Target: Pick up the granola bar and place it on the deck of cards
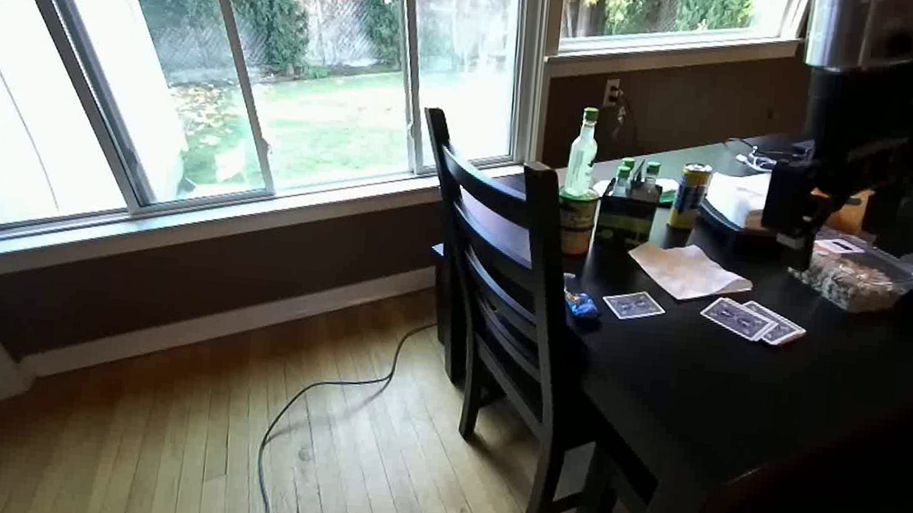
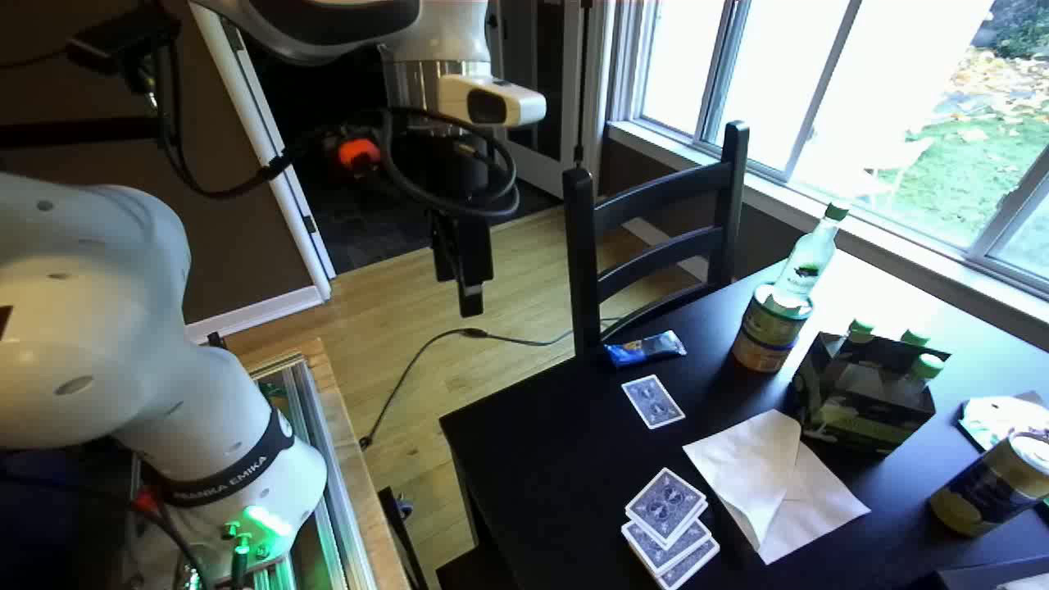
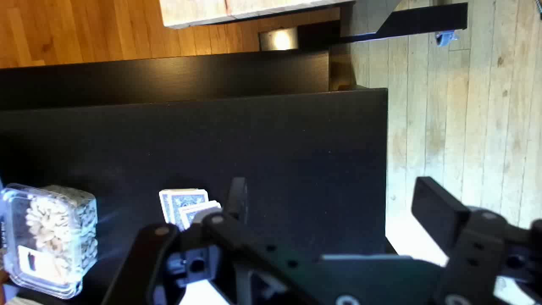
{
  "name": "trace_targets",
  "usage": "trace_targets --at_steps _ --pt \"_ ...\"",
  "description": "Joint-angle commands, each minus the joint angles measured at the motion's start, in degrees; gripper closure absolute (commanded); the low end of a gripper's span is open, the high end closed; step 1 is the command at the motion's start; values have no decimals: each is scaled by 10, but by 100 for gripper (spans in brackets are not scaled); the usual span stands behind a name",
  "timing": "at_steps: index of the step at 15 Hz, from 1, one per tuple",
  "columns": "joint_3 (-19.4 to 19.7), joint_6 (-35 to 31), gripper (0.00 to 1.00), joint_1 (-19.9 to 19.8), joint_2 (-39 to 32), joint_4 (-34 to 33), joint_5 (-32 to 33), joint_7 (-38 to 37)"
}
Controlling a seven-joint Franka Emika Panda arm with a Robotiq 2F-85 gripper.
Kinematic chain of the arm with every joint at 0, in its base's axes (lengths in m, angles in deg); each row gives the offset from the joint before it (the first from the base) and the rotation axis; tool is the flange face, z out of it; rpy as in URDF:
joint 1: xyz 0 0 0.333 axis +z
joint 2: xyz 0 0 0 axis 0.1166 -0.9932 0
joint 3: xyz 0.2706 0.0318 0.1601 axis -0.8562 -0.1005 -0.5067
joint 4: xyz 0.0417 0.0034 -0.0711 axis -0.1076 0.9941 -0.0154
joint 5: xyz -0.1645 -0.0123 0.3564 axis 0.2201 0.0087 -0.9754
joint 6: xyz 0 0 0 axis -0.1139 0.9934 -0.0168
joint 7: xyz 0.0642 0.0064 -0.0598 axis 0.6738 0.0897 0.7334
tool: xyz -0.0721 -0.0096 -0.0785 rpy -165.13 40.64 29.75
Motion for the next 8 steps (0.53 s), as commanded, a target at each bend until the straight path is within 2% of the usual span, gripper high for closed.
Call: trace_targets --at_steps 1,8 --pt "8 2 0 8 -1 1 5 -5" --pt "8 2 0 8 -3 5 5 -5"
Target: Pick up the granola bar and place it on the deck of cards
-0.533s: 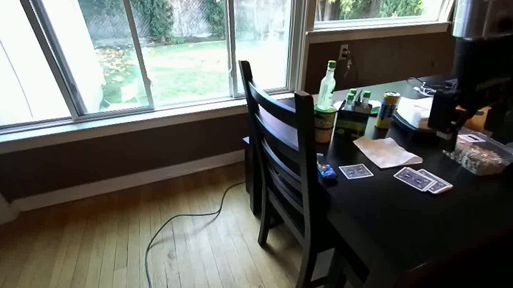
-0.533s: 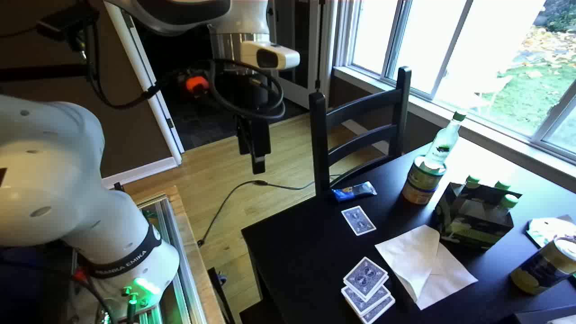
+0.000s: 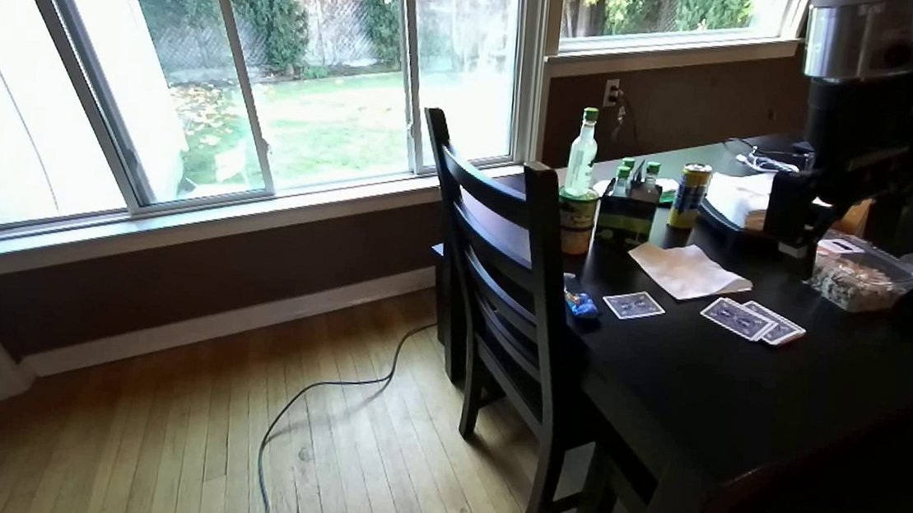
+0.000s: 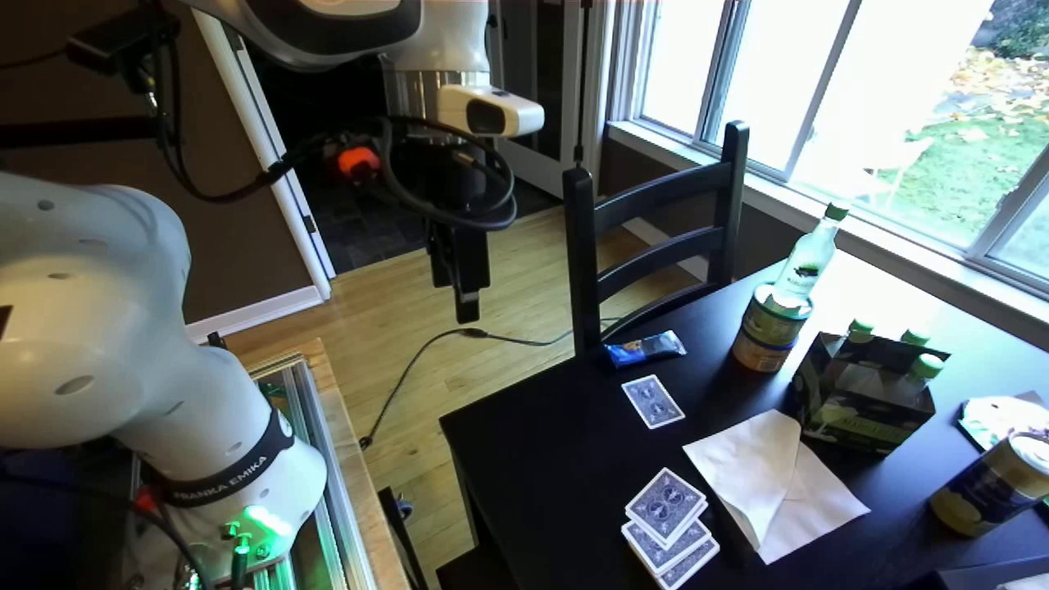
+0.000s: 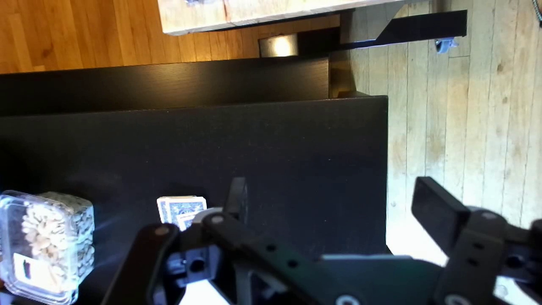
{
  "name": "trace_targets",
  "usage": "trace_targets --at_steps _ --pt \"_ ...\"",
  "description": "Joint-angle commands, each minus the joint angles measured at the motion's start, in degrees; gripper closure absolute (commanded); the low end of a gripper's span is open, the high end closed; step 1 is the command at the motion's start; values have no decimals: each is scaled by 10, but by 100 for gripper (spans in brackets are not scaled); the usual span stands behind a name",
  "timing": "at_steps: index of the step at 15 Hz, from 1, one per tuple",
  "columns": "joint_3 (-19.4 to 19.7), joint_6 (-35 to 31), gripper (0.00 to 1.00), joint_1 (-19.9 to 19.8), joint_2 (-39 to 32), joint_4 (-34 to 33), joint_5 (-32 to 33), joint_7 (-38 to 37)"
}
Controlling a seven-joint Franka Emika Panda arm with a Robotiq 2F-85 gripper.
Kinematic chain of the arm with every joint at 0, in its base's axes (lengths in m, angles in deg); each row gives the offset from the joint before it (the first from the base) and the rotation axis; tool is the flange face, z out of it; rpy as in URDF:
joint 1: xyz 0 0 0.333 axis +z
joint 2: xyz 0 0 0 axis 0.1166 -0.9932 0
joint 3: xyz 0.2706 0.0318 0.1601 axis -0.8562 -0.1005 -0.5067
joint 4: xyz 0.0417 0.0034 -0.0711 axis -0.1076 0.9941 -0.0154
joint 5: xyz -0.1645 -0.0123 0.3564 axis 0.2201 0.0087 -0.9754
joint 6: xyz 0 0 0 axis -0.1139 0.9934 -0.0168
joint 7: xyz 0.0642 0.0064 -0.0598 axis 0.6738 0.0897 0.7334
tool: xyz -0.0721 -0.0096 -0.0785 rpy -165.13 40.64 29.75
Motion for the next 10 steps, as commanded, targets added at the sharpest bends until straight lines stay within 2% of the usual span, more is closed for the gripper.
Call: trace_targets --at_steps 1,7,10 --pt "8 2 0 8 0 -1 5 -5" --pt "8 2 0 8 -1 -1 5 -5" --pt "15 -42 0 -14 -91 -51 -9 -59"
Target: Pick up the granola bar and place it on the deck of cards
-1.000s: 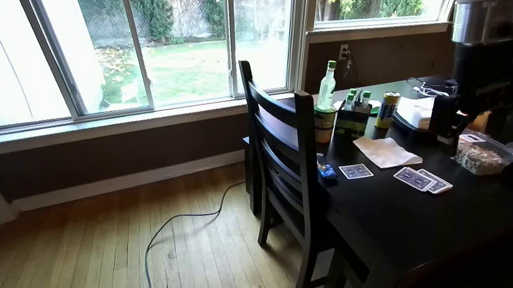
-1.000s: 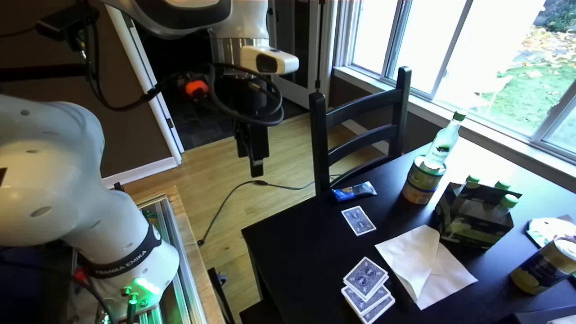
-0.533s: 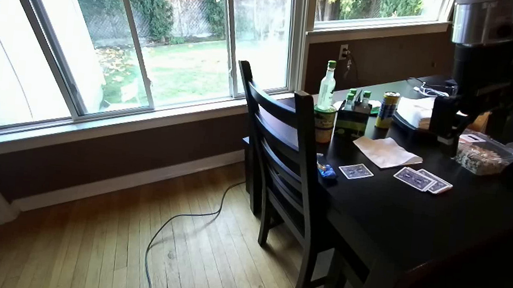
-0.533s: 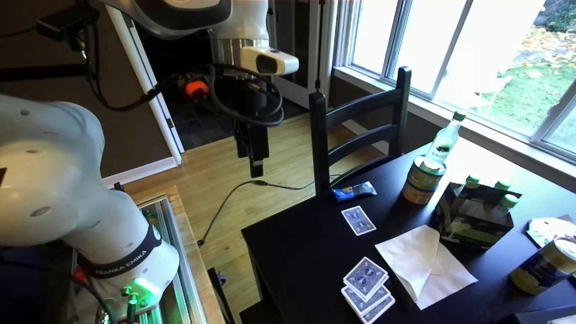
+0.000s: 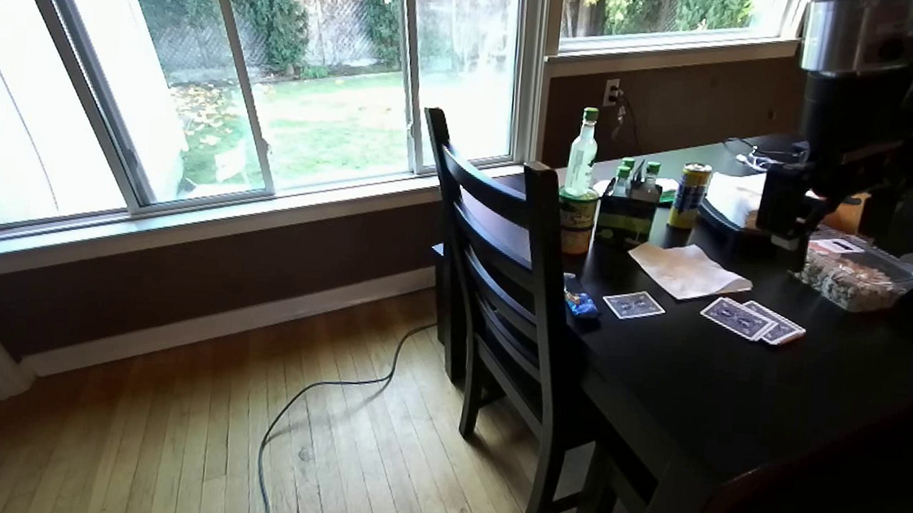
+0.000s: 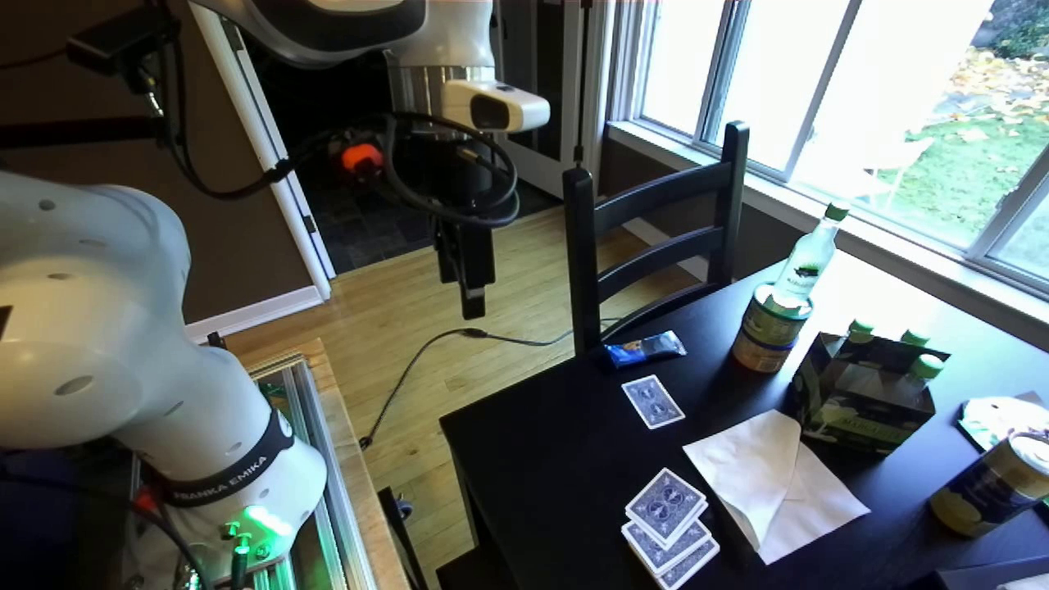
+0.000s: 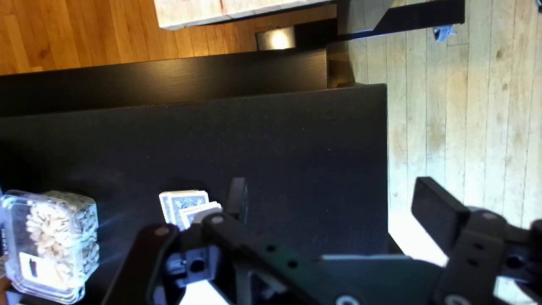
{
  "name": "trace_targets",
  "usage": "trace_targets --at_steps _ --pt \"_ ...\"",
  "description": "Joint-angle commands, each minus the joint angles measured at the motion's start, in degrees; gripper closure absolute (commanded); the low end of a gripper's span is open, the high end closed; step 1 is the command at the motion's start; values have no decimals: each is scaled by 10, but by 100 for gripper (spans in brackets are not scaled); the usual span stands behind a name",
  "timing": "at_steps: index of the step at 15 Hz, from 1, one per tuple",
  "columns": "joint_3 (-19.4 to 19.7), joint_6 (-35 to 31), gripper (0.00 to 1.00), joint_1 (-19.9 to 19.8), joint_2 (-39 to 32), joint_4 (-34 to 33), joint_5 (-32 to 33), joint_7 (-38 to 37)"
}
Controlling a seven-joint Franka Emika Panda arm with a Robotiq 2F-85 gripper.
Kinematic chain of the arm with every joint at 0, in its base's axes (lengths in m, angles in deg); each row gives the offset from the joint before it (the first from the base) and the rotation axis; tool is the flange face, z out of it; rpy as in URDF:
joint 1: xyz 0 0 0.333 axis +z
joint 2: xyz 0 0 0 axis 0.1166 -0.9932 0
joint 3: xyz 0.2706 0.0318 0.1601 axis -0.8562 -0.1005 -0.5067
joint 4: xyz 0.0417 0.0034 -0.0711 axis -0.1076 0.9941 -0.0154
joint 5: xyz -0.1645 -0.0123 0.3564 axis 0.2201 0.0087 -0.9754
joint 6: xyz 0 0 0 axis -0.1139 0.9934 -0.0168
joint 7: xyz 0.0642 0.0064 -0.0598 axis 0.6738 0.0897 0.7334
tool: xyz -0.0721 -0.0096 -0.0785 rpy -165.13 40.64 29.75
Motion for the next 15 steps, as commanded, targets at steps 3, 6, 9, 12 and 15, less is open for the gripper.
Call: trace_targets --at_steps 3,6,9,12,15 --pt "21 -88 0 -32 -170 -81 -10 -94" --pt "3 -232 0 -59 -241 -67 80 -135" --pt "-64 -365 0 -115 -316 -62 219 -248" --pt "-88 -434 0 -136 -383 -68 347 -298" --pt "-83 -421 0 -131 -432 -81 374 -268"
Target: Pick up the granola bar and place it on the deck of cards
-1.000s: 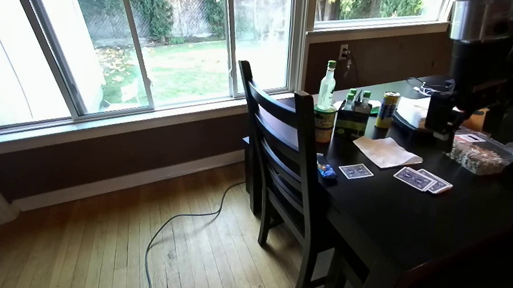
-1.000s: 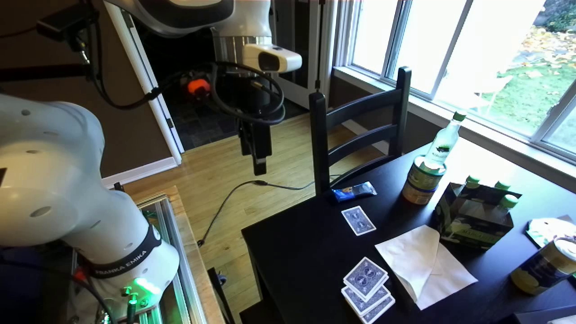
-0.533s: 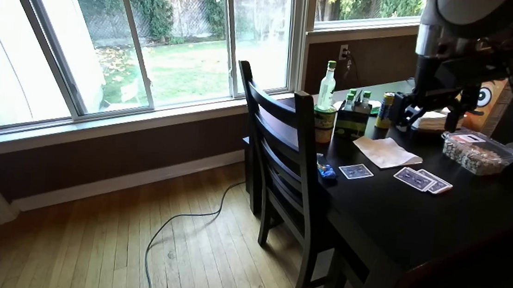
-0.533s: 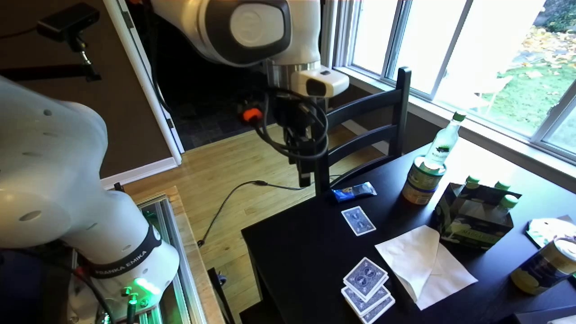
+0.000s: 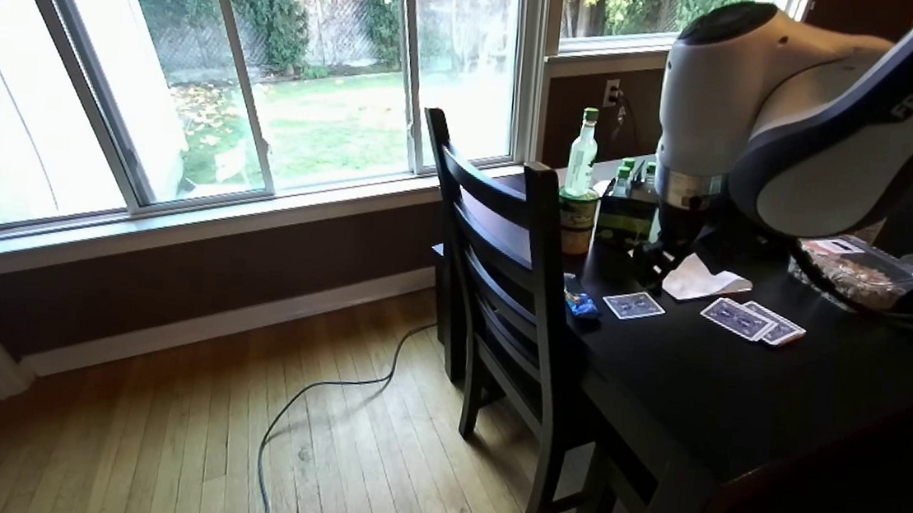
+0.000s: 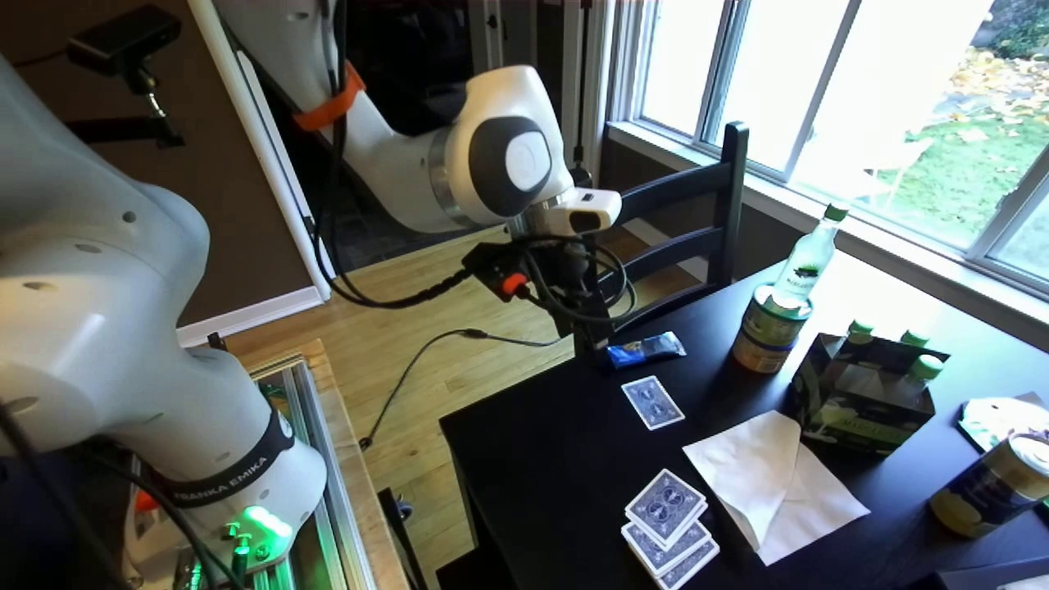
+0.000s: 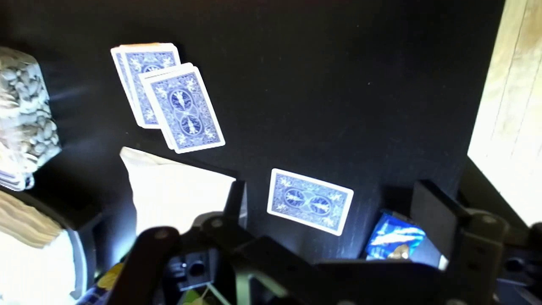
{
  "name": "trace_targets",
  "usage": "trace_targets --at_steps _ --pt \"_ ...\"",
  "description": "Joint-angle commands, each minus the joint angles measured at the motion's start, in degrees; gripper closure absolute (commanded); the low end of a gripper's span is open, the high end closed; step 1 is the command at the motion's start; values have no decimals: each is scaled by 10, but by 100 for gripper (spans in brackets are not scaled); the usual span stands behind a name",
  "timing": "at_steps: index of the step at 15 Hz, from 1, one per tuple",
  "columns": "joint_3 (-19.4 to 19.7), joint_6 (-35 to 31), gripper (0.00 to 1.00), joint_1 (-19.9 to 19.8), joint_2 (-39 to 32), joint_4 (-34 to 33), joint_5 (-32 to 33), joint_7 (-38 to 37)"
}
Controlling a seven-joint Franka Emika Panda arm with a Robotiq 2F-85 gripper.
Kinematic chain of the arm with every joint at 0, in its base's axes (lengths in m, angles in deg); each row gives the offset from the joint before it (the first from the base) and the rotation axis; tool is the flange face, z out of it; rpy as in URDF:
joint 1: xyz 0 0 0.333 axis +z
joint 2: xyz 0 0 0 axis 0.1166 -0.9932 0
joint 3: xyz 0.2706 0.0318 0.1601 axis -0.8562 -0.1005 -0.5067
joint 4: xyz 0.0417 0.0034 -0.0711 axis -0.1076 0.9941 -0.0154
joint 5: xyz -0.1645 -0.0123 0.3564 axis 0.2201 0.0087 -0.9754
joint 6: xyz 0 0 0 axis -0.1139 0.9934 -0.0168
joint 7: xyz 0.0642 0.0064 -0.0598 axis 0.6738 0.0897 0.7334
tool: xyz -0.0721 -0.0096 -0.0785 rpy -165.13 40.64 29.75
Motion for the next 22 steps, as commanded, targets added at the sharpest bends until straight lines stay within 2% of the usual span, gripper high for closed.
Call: trace_targets --at_steps 1,4,6,8,12,15,22 --pt "0 -2 0 -1 -17 -2 9 2" --pt "2 -2 0 -1 -49 -14 9 11" --pt "19 -5 0 -17 -49 -14 20 19" --pt "22 -25 0 -14 -54 -12 68 68" --pt "24 -53 0 -12 -61 -8 141 110" --pt "21 -54 0 -8 -70 -15 231 106" --pt "1 -41 0 21 -126 -64 527 -5"
